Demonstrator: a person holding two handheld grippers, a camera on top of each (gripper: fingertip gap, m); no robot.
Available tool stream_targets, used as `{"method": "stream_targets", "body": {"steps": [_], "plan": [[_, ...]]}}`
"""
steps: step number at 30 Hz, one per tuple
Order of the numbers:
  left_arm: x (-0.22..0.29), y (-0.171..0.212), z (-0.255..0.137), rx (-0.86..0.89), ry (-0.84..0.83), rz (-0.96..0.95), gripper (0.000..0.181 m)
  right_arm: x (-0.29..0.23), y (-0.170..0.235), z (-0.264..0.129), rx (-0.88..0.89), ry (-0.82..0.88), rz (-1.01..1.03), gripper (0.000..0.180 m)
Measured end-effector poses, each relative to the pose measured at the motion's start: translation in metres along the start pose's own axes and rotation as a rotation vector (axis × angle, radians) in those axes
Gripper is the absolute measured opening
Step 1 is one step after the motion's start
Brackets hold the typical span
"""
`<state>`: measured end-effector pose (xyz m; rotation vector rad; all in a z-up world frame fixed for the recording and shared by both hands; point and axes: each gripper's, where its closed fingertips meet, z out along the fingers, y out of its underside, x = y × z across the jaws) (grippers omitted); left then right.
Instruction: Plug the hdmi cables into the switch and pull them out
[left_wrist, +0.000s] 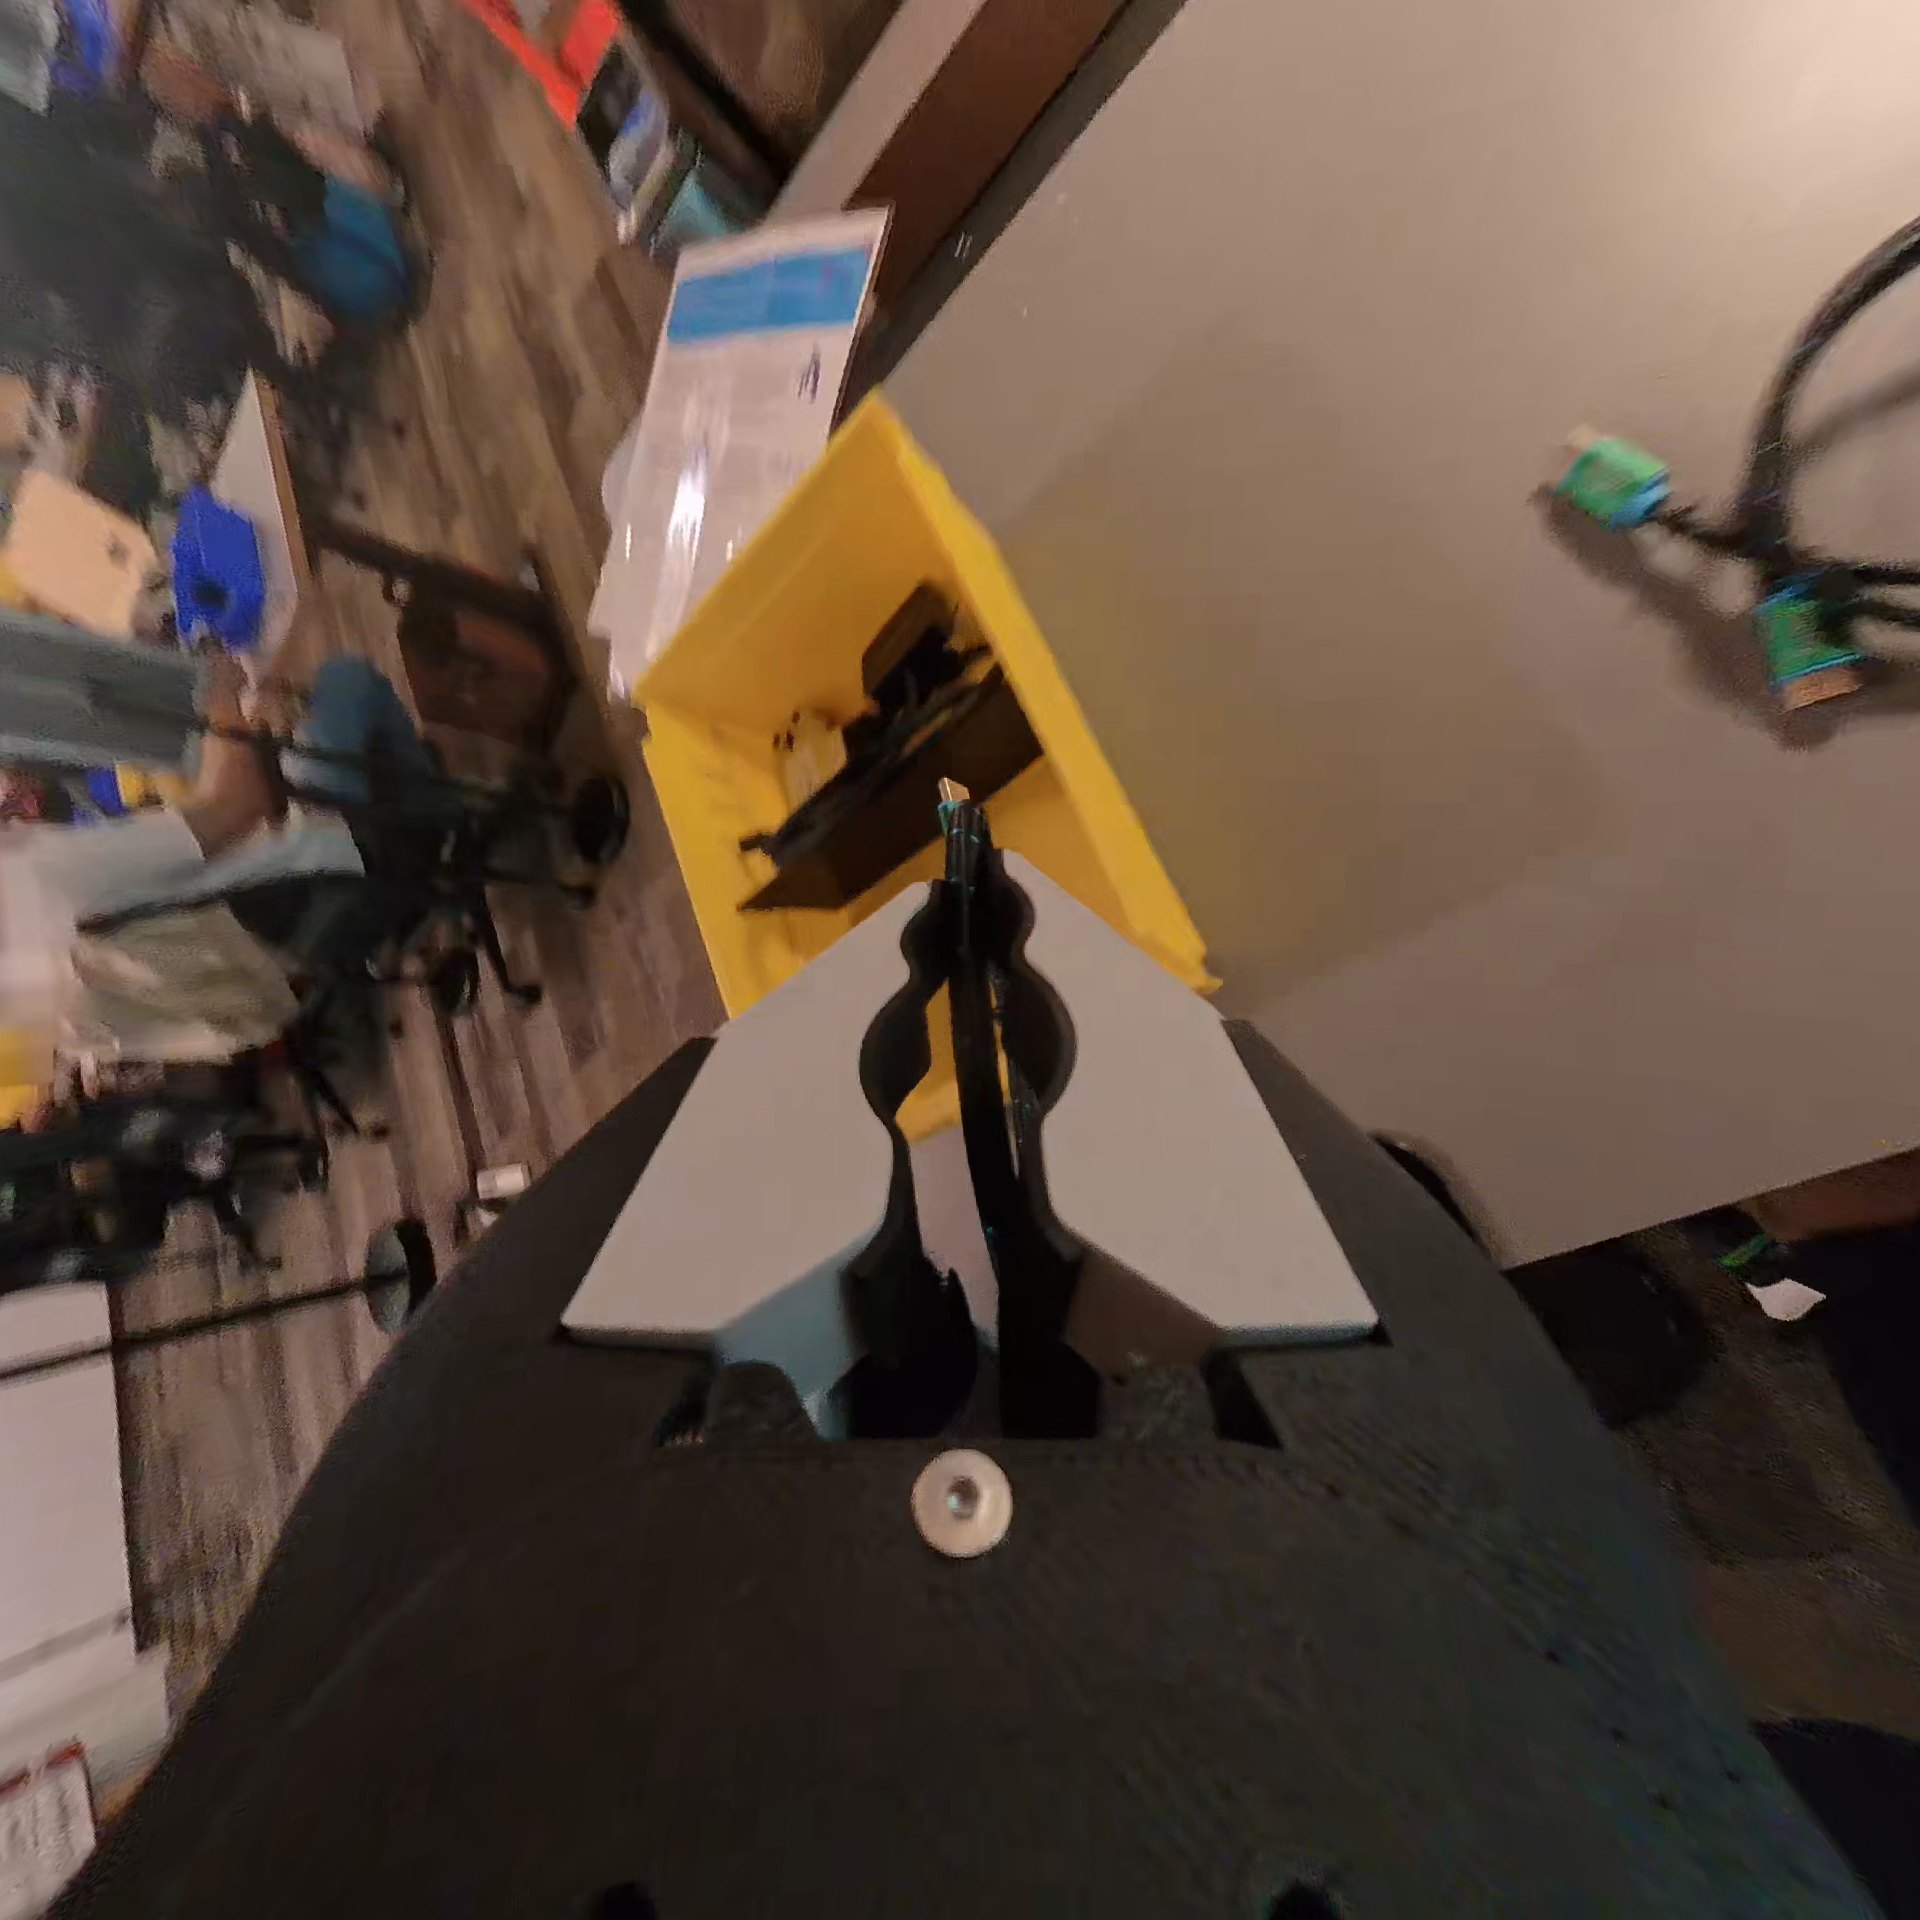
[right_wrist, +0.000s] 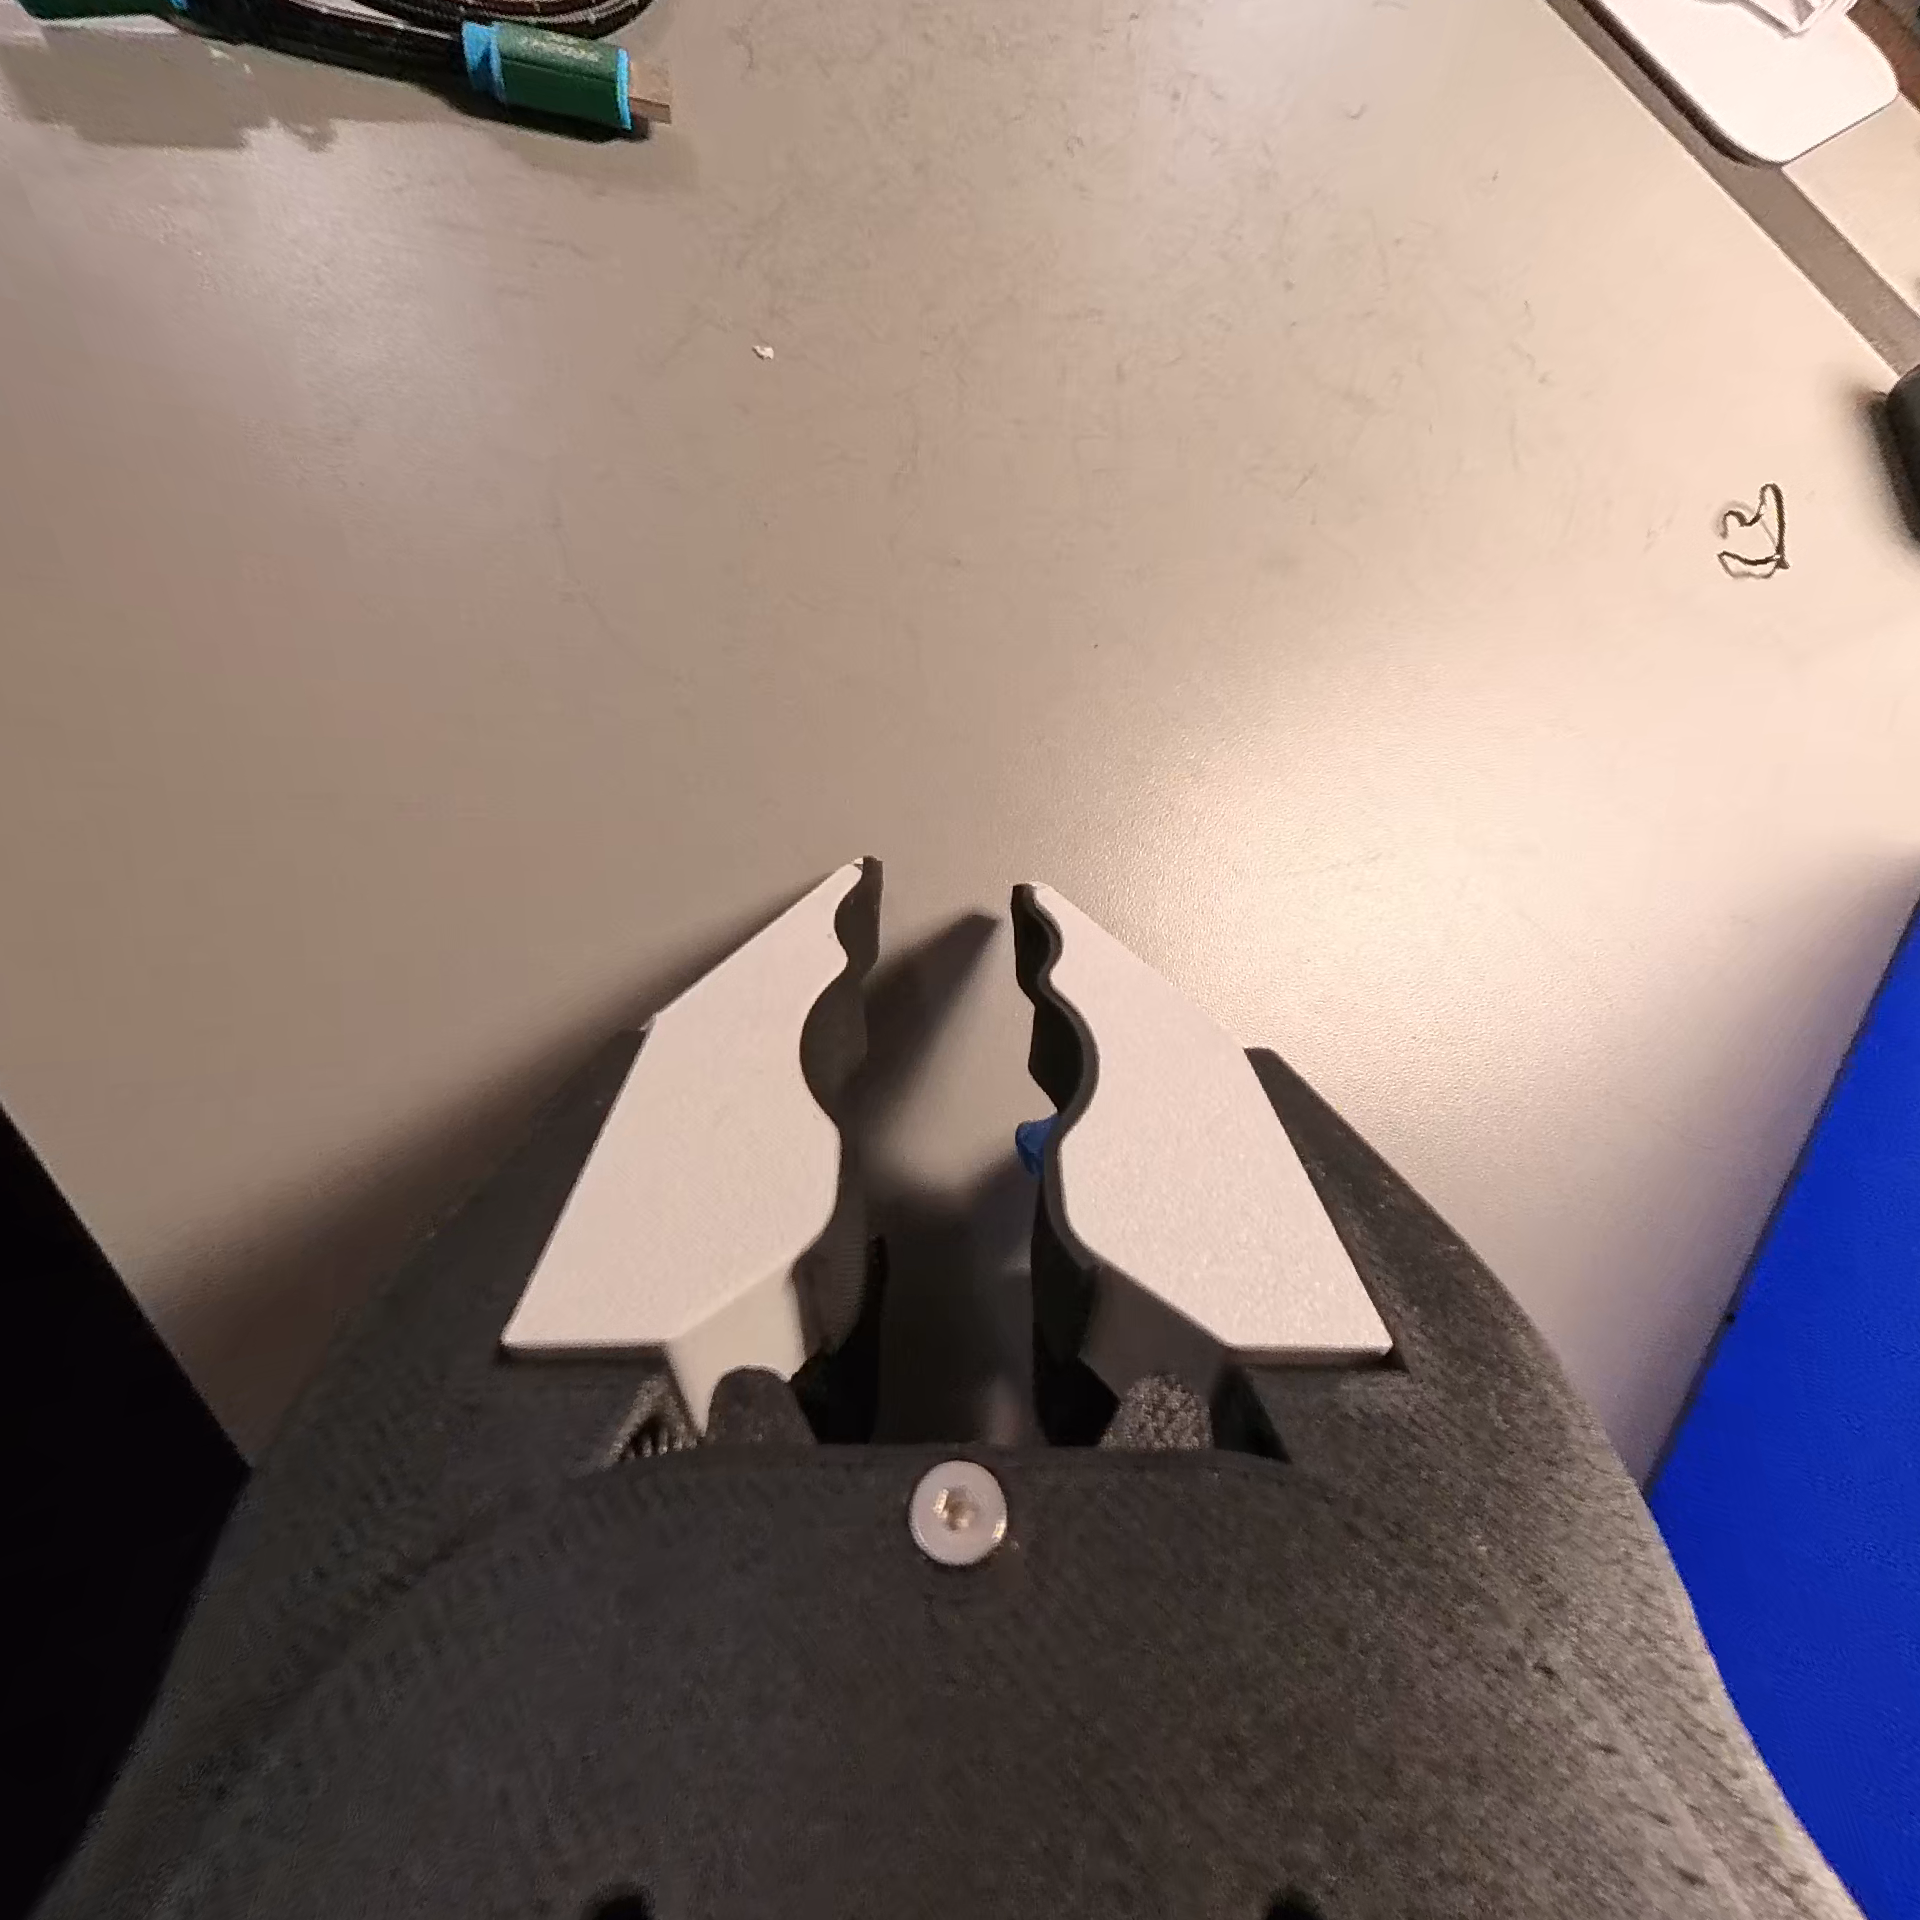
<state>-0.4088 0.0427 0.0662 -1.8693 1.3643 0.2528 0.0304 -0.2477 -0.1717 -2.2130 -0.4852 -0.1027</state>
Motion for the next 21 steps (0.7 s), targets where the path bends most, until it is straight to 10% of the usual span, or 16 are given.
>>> {"method": "stream_targets", "body": {"steps": [10, 17, 21], "plan": [[0.131, -0.147, 0.022, 0.438, 0.217, 0.247, 0.007, 0.001, -0.001, -0.001, 0.008, 0.023, -0.019, 0.028], [0.280, -0.119, 0.078, 0.316, 0.691, 0.282, 0.009, 0.001, 0.000, -0.002, 0.010, 0.028, -0.025, 0.028], [0.305, -0.105, 0.056, 0.347, 0.904, 0.264, 0.064, 0.000, 0.000, -0.002, 0.005, 0.013, -0.012, 0.028]]}}
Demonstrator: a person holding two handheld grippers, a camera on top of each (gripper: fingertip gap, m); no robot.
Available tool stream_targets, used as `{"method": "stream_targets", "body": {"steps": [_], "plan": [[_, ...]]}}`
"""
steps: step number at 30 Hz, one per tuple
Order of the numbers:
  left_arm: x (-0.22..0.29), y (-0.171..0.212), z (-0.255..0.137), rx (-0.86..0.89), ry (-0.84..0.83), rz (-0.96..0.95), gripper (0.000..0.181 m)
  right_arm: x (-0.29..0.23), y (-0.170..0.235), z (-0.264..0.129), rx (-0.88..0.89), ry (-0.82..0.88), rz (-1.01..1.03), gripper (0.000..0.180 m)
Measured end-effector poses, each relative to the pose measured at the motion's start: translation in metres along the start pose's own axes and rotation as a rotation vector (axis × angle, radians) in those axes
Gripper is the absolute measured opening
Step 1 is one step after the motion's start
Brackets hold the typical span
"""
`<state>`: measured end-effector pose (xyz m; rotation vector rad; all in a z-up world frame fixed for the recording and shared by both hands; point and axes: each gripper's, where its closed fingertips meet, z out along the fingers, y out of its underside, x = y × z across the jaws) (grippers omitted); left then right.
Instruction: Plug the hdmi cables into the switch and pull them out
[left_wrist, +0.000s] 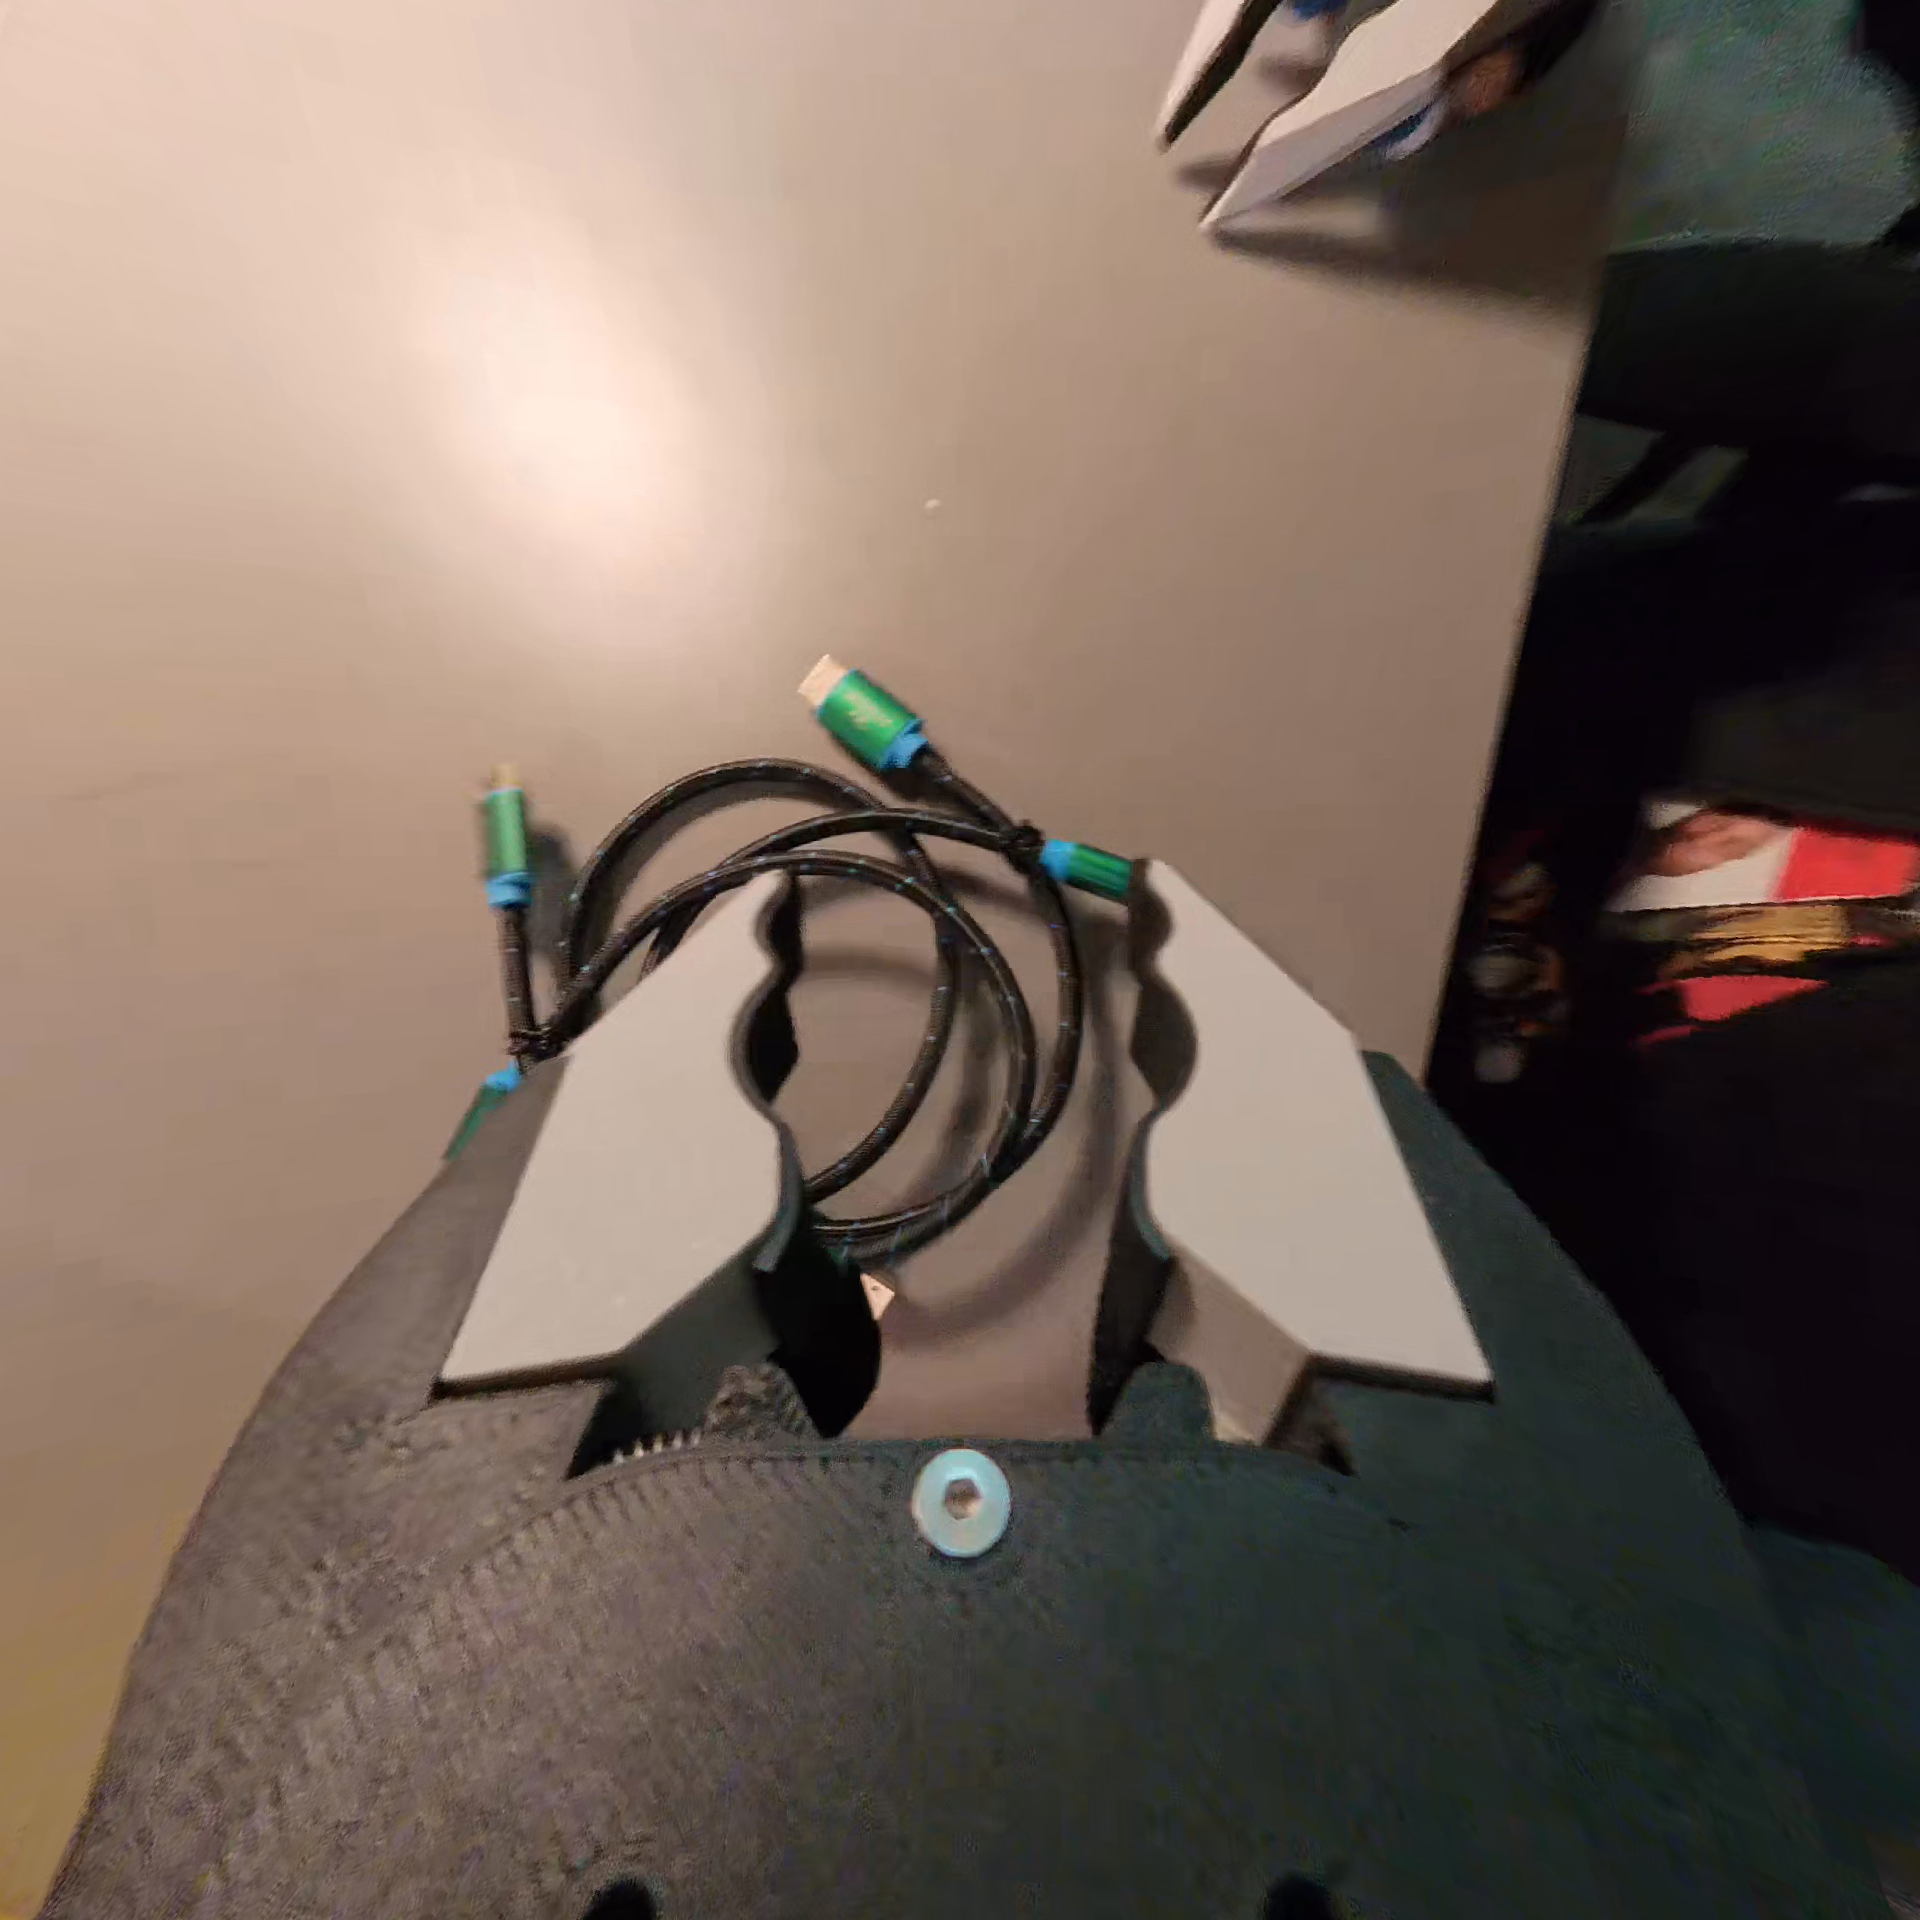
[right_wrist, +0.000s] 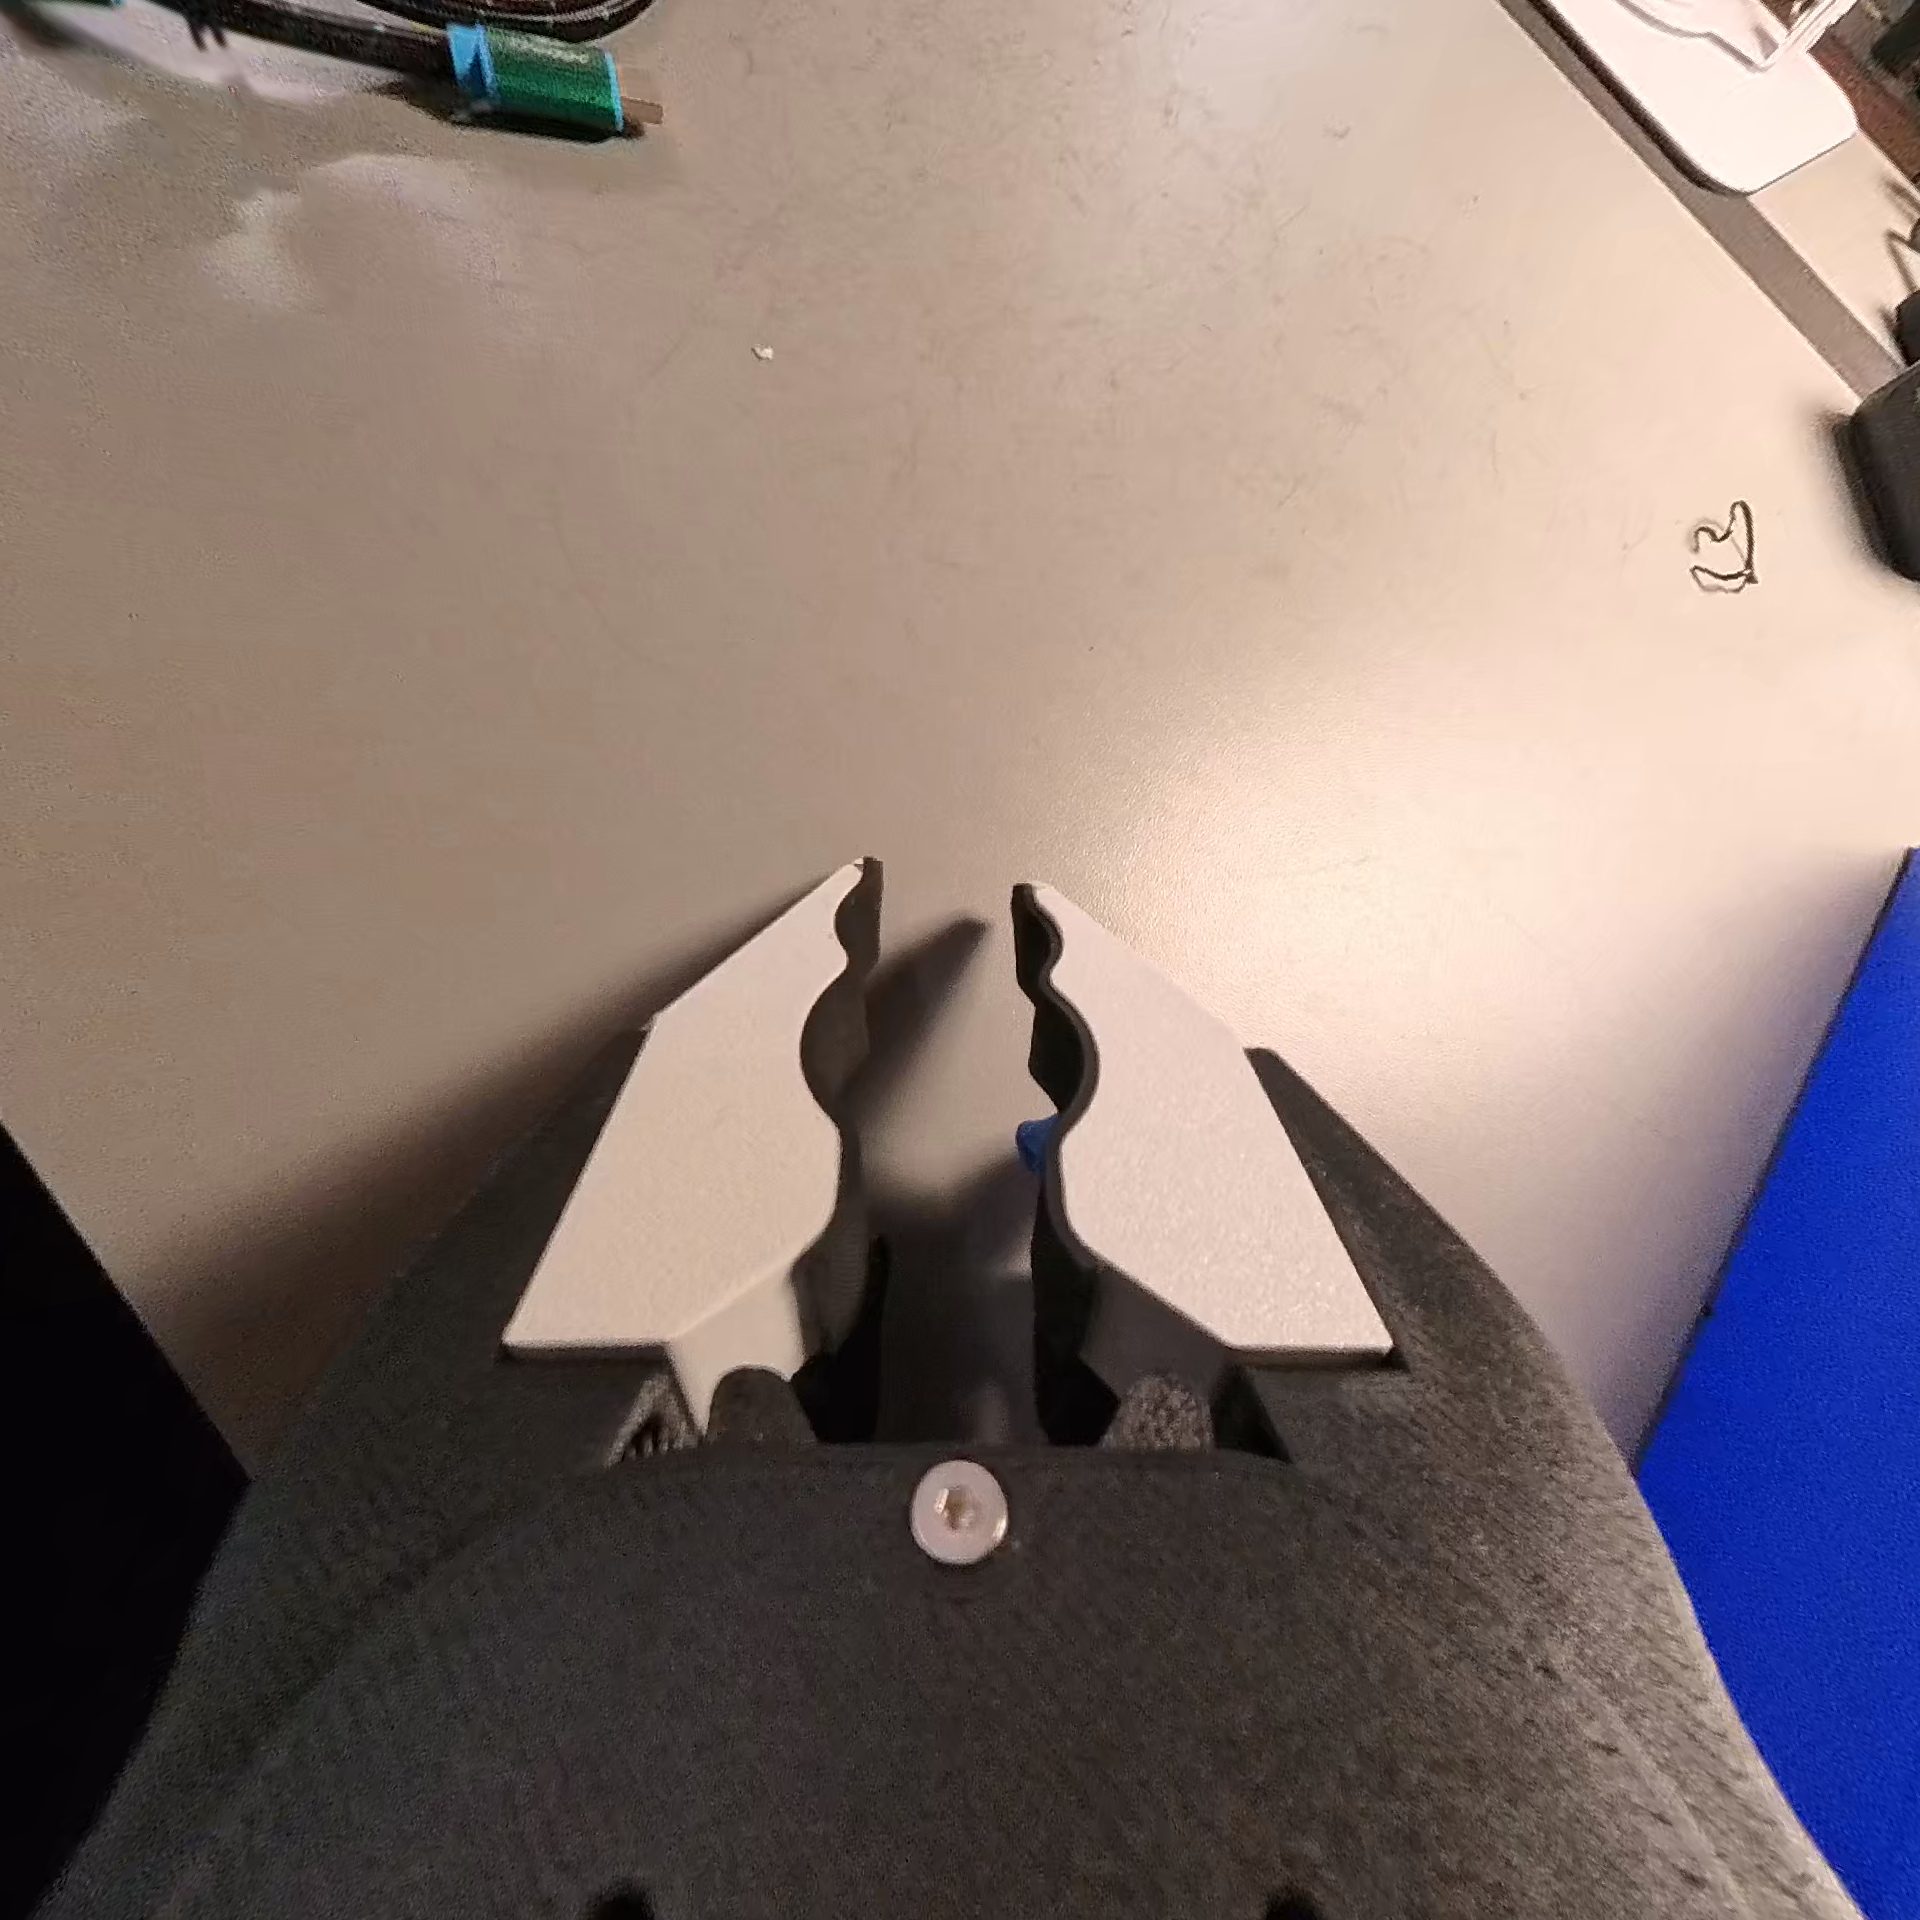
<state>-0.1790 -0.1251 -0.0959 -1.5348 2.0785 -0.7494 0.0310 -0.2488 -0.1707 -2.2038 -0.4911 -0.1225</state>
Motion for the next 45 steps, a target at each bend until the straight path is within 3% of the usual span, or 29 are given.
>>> {"method": "stream_targets", "body": {"steps": [3, 6, 9, 12, 15, 18, 21, 23, 24, 28, 36, 45], "plan": [[-0.004, -0.011, -0.037, 0.137, 0.020, -0.030, 0.079, 0.000, 0.001, 0.000, -0.004, -0.012, 0.011, 0.028], [-0.049, -0.001, -0.099, 0.215, -0.174, -0.039, 0.080, 0.000, 0.001, 0.001, -0.009, -0.024, 0.023, 0.028], [-0.127, 0.056, -0.173, 0.109, -0.532, -0.085, 0.080, -0.001, 0.001, 0.001, -0.012, -0.043, 0.038, 0.028], [-0.198, 0.158, -0.238, -0.231, -0.817, -0.112, 0.080, -0.002, 0.001, 0.003, -0.018, -0.082, 0.056, 0.028], [-0.224, 0.224, -0.248, -0.381, -0.736, -0.191, 0.084, -0.004, -0.002, 0.007, -0.023, -0.137, 0.067, 0.029], [-0.243, 0.248, -0.244, -0.404, -0.679, -0.175, 0.080, -0.003, -0.006, 0.013, -0.032, -0.172, 0.090, 0.029], [-0.253, 0.258, -0.240, -0.455, -0.648, -0.117, 0.058, -0.002, -0.011, 0.020, -0.037, -0.189, 0.103, 0.030], [-0.257, 0.262, -0.240, -0.502, -0.634, -0.067, 0.028, -0.002, -0.015, 0.025, -0.038, -0.198, 0.105, 0.030], [-0.261, 0.259, -0.243, -0.509, -0.641, -0.052, 0.018, -0.001, -0.016, 0.027, -0.038, -0.202, 0.105, 0.030], [-0.291, 0.219, -0.266, -0.441, -0.775, -0.049, 0.008, 0.000, -0.021, 0.033, -0.037, -0.207, 0.108, 0.030], [-0.341, 0.101, -0.340, -0.322, -1.159, -0.016, 0.006, 0.000, -0.021, 0.032, -0.023, -0.206, 0.096, 0.030], [-0.316, -0.041, -0.402, -0.012, -1.413, 0.043, 0.006, -0.002, -0.020, 0.029, -0.006, -0.184, 0.049, 0.029]]}}
